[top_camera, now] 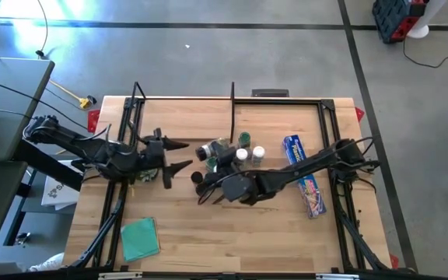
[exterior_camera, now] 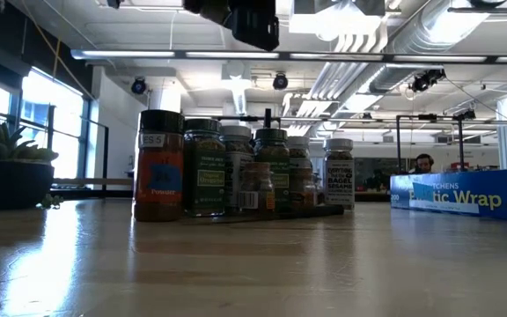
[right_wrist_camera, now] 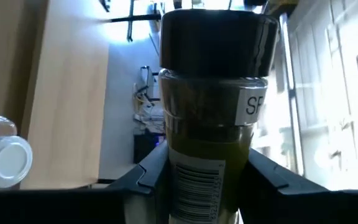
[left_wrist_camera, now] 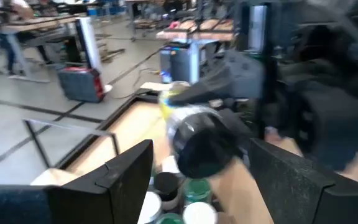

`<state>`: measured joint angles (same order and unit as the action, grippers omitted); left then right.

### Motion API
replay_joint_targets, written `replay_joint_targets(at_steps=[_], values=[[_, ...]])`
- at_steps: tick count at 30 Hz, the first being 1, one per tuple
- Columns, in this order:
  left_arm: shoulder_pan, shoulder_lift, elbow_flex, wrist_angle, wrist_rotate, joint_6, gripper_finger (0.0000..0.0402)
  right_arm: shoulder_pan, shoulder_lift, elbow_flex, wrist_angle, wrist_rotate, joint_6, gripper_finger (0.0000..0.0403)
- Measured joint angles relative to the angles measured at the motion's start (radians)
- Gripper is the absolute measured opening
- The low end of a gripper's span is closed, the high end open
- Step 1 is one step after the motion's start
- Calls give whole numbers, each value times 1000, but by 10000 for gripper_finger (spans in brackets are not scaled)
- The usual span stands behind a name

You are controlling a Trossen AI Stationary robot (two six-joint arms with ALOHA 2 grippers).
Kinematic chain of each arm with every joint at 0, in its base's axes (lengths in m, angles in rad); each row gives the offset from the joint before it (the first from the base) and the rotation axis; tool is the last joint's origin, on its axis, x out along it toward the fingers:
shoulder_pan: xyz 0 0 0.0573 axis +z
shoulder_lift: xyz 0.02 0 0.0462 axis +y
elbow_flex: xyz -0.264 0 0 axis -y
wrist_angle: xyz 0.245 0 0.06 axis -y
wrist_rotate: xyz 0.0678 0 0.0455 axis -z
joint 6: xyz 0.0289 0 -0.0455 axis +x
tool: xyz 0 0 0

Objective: Shelf spices
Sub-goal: Put the black lid seasoning bottle on the shelf

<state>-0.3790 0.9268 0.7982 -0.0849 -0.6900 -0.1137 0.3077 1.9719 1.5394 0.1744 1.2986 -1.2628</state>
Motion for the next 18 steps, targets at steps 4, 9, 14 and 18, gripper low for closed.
replay_joint_targets(at_steps=[4, 9, 14, 18], values=[[0, 42, 0, 0, -65, 51, 259, 0, 5, 0, 14, -15, -22, 123], [12, 95, 0, 24, -107, 72, 259, -4, 5, 0, 18, -17, -33, 123], [21, 137, 0, 111, -110, 120, 259, -19, 5, 0, 20, -8, -21, 123], [21, 147, 0, 122, -106, 153, 259, -30, 5, 0, 24, 3, -18, 123]])
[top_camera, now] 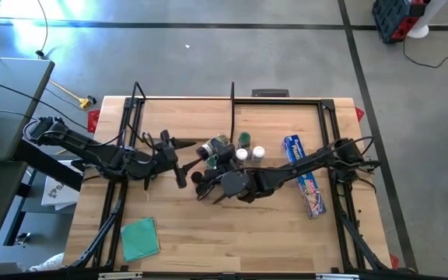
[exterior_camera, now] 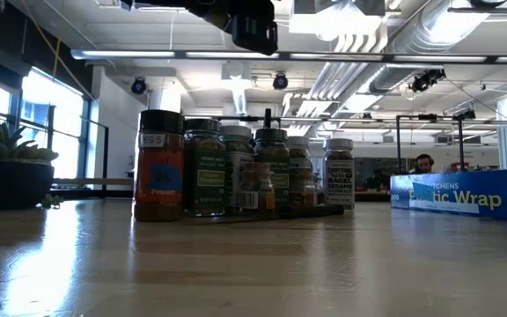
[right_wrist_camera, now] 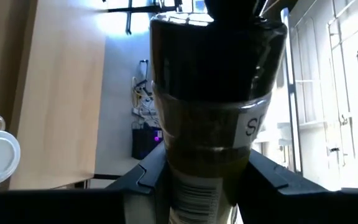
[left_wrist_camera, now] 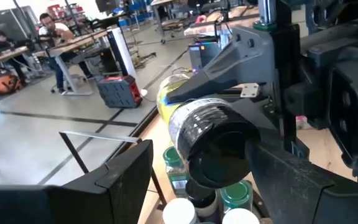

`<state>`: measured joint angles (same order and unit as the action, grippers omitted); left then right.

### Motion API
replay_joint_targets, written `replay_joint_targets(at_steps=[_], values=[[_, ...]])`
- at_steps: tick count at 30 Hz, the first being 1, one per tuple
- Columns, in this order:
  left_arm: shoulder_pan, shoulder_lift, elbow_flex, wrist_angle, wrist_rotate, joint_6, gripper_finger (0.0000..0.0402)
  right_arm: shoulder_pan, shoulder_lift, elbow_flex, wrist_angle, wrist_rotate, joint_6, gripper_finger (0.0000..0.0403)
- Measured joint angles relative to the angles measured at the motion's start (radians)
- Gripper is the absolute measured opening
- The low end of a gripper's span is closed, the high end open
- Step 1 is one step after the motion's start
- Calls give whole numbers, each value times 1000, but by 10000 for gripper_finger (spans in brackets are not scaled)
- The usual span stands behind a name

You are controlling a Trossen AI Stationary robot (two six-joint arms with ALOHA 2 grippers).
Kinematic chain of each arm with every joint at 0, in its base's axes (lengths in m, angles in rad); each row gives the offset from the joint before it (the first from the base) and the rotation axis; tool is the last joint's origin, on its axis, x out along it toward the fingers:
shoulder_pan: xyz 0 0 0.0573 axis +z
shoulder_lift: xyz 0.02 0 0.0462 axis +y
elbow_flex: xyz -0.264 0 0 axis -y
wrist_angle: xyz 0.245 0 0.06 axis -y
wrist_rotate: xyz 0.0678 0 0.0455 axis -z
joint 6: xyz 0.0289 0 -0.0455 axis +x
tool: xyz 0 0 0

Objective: Shelf spices
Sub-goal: Put the black lid seasoning bottle on the shelf

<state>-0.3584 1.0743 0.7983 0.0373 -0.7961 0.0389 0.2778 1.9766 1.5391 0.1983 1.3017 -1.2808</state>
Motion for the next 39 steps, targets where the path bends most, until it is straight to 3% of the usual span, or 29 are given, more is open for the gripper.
replay_joint_targets(at_steps=[8, 13, 18, 30, 35, 39], values=[[-18, -15, 0, -9, -5, 22, 259, -4, 0, 1, -25, 1, 78, 123], [-5, 2, -1, 5, -100, -1, 259, -4, 0, 1, -30, -28, 136, 123], [-2, 19, 0, 22, -23, -28, 259, -3, 0, 0, -47, -26, 181, 123], [5, 32, 0, 10, -44, -25, 293, -4, 5, 0, -98, -60, 284, 123], [6, 45, -1, -8, 83, 86, 298, 1, 8, 1, -93, -154, 376, 123], [0, 40, 0, -14, 67, 94, 298, 13, 8, 2, -89, -218, 441, 123]])
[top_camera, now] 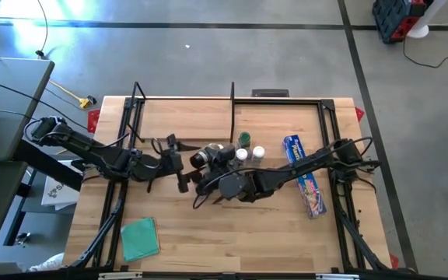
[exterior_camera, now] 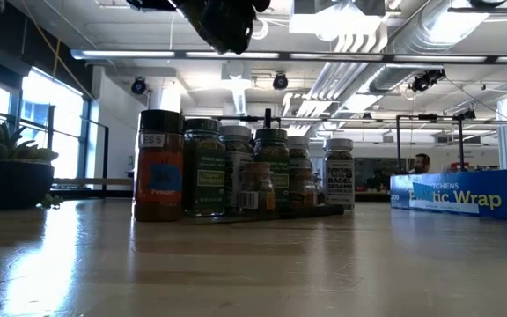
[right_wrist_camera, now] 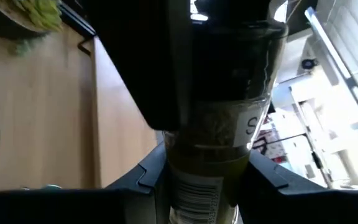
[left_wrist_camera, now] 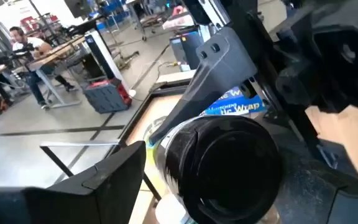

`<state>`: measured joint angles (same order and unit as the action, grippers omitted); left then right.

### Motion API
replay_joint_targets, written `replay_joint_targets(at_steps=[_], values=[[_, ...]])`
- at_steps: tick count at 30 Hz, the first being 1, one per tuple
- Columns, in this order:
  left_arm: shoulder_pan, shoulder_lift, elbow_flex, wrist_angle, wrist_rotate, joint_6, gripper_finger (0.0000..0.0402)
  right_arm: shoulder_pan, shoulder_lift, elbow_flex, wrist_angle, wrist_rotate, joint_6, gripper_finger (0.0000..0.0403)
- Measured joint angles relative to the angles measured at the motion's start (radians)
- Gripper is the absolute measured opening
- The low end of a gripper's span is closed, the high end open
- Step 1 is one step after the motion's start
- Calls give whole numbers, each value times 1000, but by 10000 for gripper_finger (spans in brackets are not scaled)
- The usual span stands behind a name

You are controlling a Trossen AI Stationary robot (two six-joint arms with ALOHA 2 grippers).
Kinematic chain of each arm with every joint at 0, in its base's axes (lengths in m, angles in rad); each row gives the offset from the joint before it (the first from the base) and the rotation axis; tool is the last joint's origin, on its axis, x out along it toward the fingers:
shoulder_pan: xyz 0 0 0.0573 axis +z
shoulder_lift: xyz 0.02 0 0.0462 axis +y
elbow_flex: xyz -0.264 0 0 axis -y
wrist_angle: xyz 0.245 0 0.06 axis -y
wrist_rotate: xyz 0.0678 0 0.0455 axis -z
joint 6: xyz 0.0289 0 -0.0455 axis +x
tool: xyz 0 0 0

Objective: Shelf spices
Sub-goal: Put the black lid seasoning bottle on the shelf

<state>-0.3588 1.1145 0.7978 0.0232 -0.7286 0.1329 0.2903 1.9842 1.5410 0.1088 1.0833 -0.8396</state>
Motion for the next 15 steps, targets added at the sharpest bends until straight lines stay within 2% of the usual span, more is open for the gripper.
replay_joint_targets(at_steps=[3, 9, 15], values=[[0, 3, 0, -6, -35, 0, 298, 5, 0, 0, -1, -4, 31, 123], [0, 5, -1, 6, -37, -27, 289, 12, -1, 1, -45, 6, 53, 123], [6, 5, -1, 9, -23, -89, 229, 10, -3, 2, -106, 6, 124, 123]])
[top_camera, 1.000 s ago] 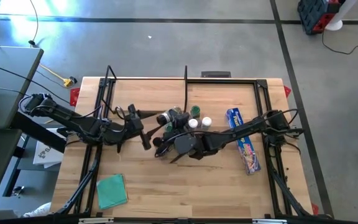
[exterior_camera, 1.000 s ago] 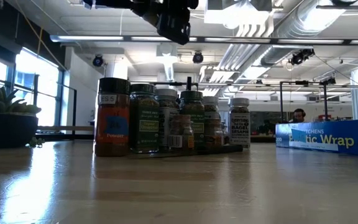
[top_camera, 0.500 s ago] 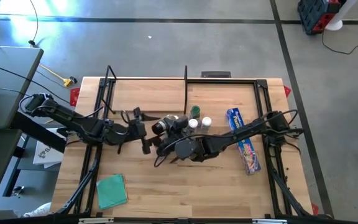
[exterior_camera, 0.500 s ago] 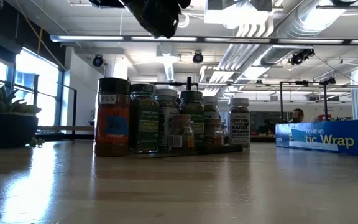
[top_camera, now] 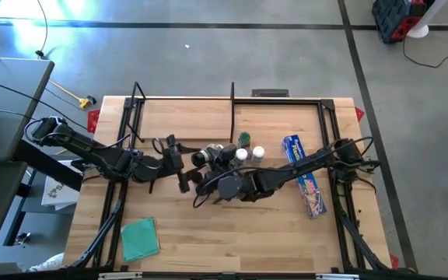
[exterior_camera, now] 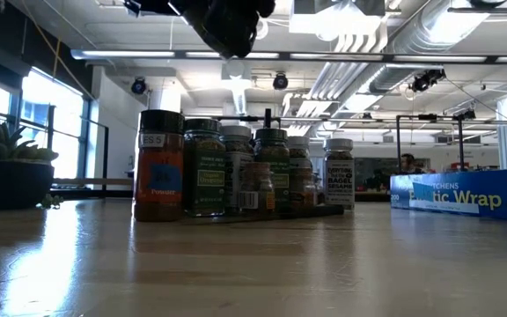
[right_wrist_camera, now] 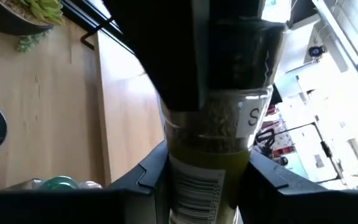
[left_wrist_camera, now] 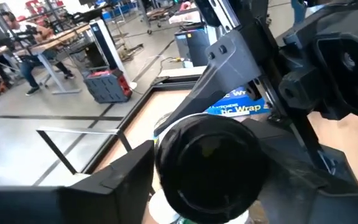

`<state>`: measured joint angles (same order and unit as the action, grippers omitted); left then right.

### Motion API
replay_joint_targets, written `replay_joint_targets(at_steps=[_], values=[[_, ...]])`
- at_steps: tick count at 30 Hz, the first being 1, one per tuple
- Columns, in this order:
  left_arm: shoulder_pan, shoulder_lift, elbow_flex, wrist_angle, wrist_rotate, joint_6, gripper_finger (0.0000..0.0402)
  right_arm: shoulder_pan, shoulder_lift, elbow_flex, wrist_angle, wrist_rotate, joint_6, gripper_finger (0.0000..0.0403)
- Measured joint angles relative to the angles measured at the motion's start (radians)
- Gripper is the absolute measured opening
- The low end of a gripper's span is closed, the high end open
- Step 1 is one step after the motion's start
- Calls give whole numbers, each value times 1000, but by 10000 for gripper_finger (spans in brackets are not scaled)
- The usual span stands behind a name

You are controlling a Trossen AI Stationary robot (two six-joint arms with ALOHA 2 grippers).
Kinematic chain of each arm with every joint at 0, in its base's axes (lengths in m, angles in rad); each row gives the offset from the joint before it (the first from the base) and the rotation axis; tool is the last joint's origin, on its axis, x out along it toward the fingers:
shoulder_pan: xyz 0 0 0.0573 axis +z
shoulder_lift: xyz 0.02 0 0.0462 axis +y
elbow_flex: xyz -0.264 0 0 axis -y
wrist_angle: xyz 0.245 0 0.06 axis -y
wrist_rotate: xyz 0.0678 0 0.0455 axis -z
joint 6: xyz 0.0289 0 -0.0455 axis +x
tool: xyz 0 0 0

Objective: Shelf spices
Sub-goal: Put the black lid seasoning bottle on the shelf

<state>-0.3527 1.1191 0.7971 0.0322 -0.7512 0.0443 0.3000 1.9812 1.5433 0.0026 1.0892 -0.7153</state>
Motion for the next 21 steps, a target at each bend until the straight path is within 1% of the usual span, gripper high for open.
replay_joint_targets(at_steps=[2, 8, 10, 12, 14, 15, 17, 18, 21], values=[[3, 0, 0, -3, -10, -3, 203, -1, 0, 0, -3, 0, 1, 123], [4, -2, 0, -10, -13, 12, 200, -1, 0, -2, -4, -8, 57, 132], [5, -6, 0, -12, -12, 26, 200, 2, 0, 2, -8, -1, 61, 145], [5, -18, 4, -17, -4, 48, 200, 10, 2, 30, -45, 16, 61, 164], [10, -34, 31, -59, 13, 50, 200, 18, 2, 74, -101, 32, 88, 186], [14, -42, 51, -89, 26, 50, 200, 21, 2, 103, -145, 34, 123, 197], [31, -54, 106, -175, 43, 59, 200, 23, -1, 167, -263, 19, 243, 218], [43, -59, 135, -233, 24, 70, 200, 25, -5, 201, -345, -7, 321, 227], [87, -61, 262, -372, 17, 81, 200, 35, -8, 314, -596, -126, 558, 250]])
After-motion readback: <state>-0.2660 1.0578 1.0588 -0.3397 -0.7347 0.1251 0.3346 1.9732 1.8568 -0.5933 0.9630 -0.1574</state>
